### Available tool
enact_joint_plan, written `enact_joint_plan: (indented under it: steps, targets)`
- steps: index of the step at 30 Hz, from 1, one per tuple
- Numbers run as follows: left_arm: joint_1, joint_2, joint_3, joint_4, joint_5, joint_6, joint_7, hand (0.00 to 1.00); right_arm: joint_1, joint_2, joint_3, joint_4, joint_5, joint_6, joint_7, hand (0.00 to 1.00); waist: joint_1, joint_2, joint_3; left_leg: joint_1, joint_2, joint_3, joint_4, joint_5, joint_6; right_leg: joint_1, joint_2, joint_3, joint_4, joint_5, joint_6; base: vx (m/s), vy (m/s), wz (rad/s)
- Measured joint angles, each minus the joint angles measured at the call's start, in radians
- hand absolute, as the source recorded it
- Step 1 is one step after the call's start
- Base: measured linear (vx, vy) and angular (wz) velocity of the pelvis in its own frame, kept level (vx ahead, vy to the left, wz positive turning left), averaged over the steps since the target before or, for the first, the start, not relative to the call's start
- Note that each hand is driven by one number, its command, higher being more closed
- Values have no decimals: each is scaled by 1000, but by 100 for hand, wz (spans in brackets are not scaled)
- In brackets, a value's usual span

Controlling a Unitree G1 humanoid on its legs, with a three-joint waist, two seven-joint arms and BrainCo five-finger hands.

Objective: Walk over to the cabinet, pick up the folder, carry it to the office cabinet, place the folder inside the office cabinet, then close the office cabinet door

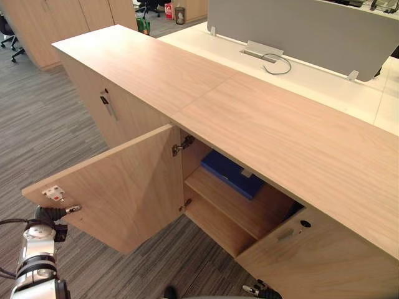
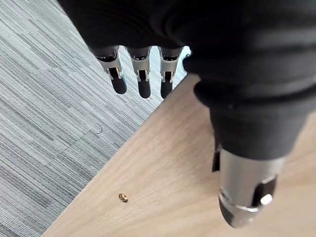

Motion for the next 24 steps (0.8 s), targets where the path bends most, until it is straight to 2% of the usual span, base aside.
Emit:
enact_joint_plan:
  steps: [4, 7, 10, 14, 15, 16, 17, 19, 20, 22, 24]
  targets:
    - [-18, 7, -49, 46, -6, -1, 1, 0, 44, -14, -62, 36, -2, -2, -1, 0, 3, 4, -1, 0, 2, 9, 0, 6, -8, -4, 0, 6, 2, 0, 0, -85, -18, -7]
    - [-11, 8, -139, 14, 29, 29, 34, 0, 75, -14, -77, 45, -1, -3, -2, 0, 10, 7, 1, -6, 1, 17, -1, 7, -10, -14, -3, 11, 3, 0, 0, -100, -2, -6]
    - [122, 2, -300, -190, 129, 42, 49, 0, 83, -15, -77, 43, -2, -12, -12, 0, 17, 9, -2, -34, -6, 1, -1, 11, -6, -35, -11, -2, 17, 0, 0, -91, 12, 20]
    - [235, -58, -496, -290, 262, 42, 45, 0, 81, -16, -76, 45, -5, -27, -35, 0, 20, 15, -4, -38, -11, 6, -1, 15, -1, -31, -25, -14, 38, 0, 0, -66, 40, 38]
    - [272, -76, -589, -305, 294, 39, 40, 0, 78, -16, -76, 46, -7, -29, -44, 0, 20, 15, -4, -42, -16, 3, -1, 17, 0, -30, -30, -19, 38, 0, 0, -49, 39, 25]
    - [301, -98, -694, -317, 322, 27, 24, 0, 77, -16, -75, 46, -7, -30, -51, 0, 20, 17, -5, -48, -22, -1, -1, 18, 2, -31, -36, -28, 37, 4, 7, -47, 35, 23]
    - [309, -112, -747, -325, 336, 14, 15, 0, 76, -17, -75, 46, -7, -31, -55, 0, 20, 19, -5, -51, -24, -2, -1, 21, 5, -31, -37, -32, 34, 9, 15, -52, 38, 17]
    - [335, -162, -964, -397, 357, -63, -13, 0, 63, -18, -72, 50, -18, -32, -75, 0, 15, 23, -3, -55, -33, -6, -1, 30, 14, -30, -45, -33, 29, 13, 21, -63, 48, 4]
    - [340, -177, -1001, -415, 356, -85, -15, 0, 61, -18, -71, 50, -24, -33, -80, 0, 12, 24, -3, -56, -35, -7, -1, 32, 17, -30, -46, -33, 28, 13, 21, -62, 40, -2]
    - [341, -232, -1132, -542, 347, -182, -49, 0, 50, -19, -63, 50, -42, -34, -91, 0, -2, 24, -3, -65, -40, -14, -1, 41, 23, -32, -48, -34, 19, 13, 22, -60, 18, 4]
    - [344, -274, -1180, -636, 331, -244, -70, 0, 40, -19, -58, 51, -42, -34, -97, 0, -13, 25, 0, -71, -41, -21, -1, 46, 23, -33, -47, -41, 6, 15, 25, -49, -1, 3]
